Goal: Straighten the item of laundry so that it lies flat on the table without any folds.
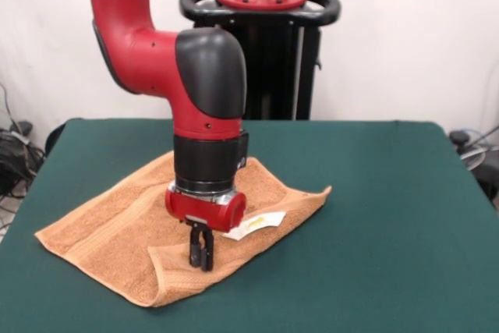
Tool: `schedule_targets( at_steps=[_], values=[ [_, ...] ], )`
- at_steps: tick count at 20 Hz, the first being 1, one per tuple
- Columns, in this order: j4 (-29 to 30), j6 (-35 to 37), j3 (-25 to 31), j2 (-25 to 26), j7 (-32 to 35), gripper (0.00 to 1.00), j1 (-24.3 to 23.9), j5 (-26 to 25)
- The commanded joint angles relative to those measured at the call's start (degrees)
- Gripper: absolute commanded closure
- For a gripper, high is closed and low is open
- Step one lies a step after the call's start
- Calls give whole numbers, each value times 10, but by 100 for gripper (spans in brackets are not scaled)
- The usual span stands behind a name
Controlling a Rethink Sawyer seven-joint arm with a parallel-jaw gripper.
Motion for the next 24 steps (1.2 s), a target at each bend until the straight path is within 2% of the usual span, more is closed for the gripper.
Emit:
schedule_targets(
  at_steps=[1,14,24],
  values=[
    [-54,-67,116,84,152,100,7,-6],
    [-92,-100,161,140,166,100,-4,-26],
    [-98,-90,229,173,170,100,-31,-30]
  ],
)
